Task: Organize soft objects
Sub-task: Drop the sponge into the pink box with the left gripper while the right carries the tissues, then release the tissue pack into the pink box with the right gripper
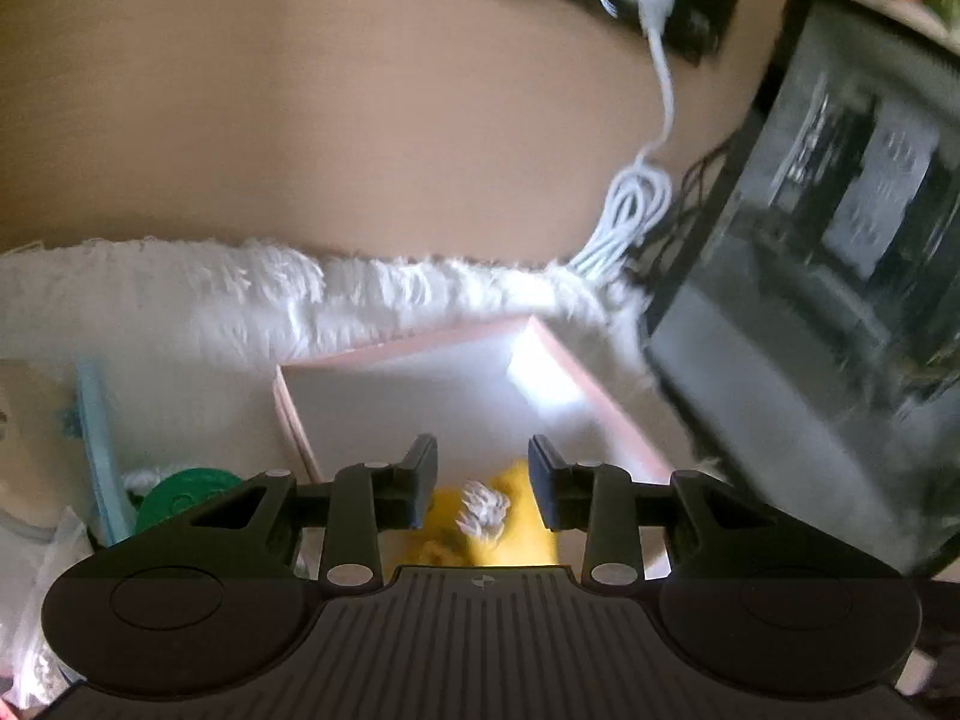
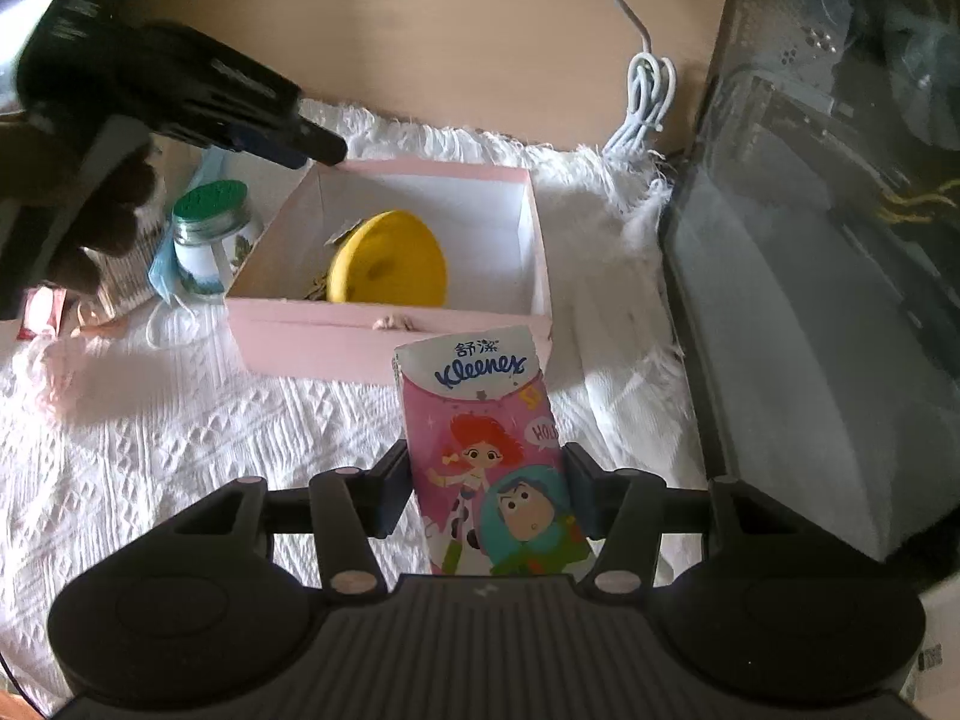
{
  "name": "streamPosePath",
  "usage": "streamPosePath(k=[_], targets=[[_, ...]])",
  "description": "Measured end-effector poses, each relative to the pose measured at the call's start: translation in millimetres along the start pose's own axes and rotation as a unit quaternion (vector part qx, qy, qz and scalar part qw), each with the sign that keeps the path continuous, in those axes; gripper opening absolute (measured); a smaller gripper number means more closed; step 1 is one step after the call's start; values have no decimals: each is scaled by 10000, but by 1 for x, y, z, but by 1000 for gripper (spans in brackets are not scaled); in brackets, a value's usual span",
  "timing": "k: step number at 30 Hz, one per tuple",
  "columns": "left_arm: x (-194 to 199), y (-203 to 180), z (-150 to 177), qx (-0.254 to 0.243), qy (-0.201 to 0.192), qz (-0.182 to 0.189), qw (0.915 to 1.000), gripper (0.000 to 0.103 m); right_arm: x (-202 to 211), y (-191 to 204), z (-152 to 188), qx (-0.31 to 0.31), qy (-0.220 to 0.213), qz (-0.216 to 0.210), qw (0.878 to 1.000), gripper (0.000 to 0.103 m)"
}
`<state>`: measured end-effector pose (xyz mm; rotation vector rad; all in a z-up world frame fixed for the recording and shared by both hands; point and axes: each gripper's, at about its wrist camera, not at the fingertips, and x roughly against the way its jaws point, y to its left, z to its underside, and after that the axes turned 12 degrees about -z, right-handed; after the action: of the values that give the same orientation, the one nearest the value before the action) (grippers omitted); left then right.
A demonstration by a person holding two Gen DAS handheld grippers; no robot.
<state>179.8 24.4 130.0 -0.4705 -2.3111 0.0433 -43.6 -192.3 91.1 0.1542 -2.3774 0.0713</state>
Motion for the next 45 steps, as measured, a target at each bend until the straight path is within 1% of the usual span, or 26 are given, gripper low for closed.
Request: streamPosePath(k=[2, 4, 7, 8, 9, 10, 11, 12, 13, 15, 17, 19, 22, 25, 27, 29, 30, 31, 33, 36, 40, 43, 45], targets=[[16, 4, 1, 19, -192, 7, 9998, 37, -1, -2, -13, 11, -72, 1, 10000, 53], [28, 10, 4, 168, -293, 13, 9994, 37, -2, -7, -35, -35, -238, -67, 9997, 53], [47, 16, 19, 541, -353, 83, 9979, 37, -8, -15, -79, -103, -595, -192, 9980, 53], [54, 17, 29, 599, -338, 122, 9976, 37, -13, -18, -93, -162, -675, -234, 9973, 54], [58, 17, 35, 614, -319, 125, 9975, 37, -20, -24, -109, -266, -788, -400, 9957, 55], [65, 18, 47, 612, -293, 88, 9977, 37, -26, -28, -120, -345, -897, -615, 9935, 62], [73, 19, 58, 602, -270, 10, 9978, 37, -33, -32, -130, -401, -954, -733, 9919, 73], [80, 21, 67, 575, -237, -87, 9980, 37, -41, -34, -136, -448, -957, -636, 9924, 76], [87, 23, 77, 534, -214, -178, 9982, 37, -49, -33, -139, -459, -954, -453, 9933, 77], [99, 28, 100, 427, -173, -427, 9980, 37, -58, -30, -132, -394, -905, -272, 9947, 77], [111, 40, 123, 430, -82, -672, 9968, 37, -63, -22, -113, -339, -836, -289, 9955, 77], [118, 56, 144, 595, 70, -883, 9943, 37, -66, -9, -89, -157, -667, -277, 9973, 77], [127, 83, 168, 1008, 215, -1203, 9874, 37, -67, 15, -59, 105, -531, -220, 9983, 77], [141, 107, 183, 1406, 181, -1469, 9789, 37, -63, 30, -43, 63, -513, -396, 9979, 77], [152, 117, 188, 1541, 19, -1789, 9717, 37, -58, 43, -37, 135, -532, -457, 9974, 77], [165, 133, 190, 1837, -197, -2126, 9595, 37, -55, 59, -33, 322, -518, -429, 9972, 77], [170, 142, 190, 2037, -301, -2182, 9539, 37, -55, 67, -32, 438, -485, -402, 9971, 77], [171, 151, 189, 2186, -366, -2195, 9501, 37, -55, 75, -30, 544, -439, -375, 9968, 77], [172, 162, 184, 2239, -366, -2227, 9481, 37, -55, 88, -27, 722, -368, -412, 9959, 77], [168, 168, 180, 2116, -319, -2244, 9507, 37, -55, 106, -20, 983, -288, -531, 9933, 77], [155, 173, 178, 2245, -251, -2088, 9515, 37, -57, 122, -10, 1261, -120, -623, 9900, 79], [139, 171, 180, 2313, -22, -1794, 9562, 37, -62, 129, -8, 1283, 1, -756, 9889, 79], [133, 162, 181, 2242, 49, -1523, 9626, 37, -63, 132, -8, 1296, 5, -766, 9886, 79]])
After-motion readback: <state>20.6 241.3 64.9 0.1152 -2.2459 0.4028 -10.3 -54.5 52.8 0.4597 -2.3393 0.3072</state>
